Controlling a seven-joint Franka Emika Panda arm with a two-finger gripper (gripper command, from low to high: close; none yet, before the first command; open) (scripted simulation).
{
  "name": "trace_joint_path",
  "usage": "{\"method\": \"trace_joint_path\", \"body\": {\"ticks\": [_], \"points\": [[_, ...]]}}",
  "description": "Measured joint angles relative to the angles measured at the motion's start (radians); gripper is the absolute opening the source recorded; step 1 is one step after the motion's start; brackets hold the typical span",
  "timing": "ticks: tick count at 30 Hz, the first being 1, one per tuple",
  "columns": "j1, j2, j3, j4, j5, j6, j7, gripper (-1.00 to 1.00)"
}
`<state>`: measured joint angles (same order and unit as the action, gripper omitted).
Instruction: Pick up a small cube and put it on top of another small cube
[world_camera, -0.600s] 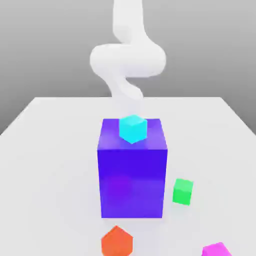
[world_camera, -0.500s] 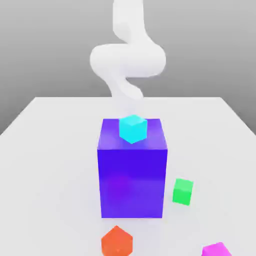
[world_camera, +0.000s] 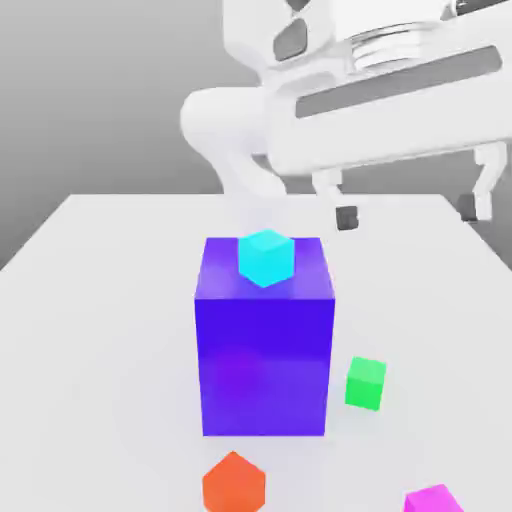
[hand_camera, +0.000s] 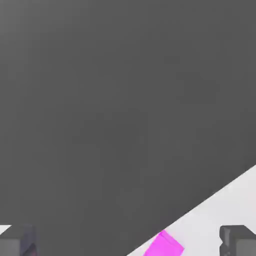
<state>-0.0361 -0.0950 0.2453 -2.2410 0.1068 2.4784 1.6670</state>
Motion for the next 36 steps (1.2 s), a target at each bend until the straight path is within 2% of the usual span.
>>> {"method": "trace_joint_path", "body": {"ticks": [6,14,18,19,25,30,36], "points": [[0.061,0.21,0.008,0.016,-0.098,0.056,0.341,0.0],[0.209,0.483,-0.076,0.039,-0.22,0.125,0.789,0.0],[0.25,0.626,-0.116,0.068,-0.258,0.218,0.855,0.0],[0.256,0.654,-0.123,0.074,-0.264,0.24,0.861,-1.0],[0.259,0.668,-0.127,0.077,-0.267,0.253,0.864,-1.0],[0.238,0.536,-0.099,0.045,-0.233,0.153,0.842,-1.0],[0.237,0.34,-0.055,-0.153,-0.134,0.156,0.911,-1.0]]}}
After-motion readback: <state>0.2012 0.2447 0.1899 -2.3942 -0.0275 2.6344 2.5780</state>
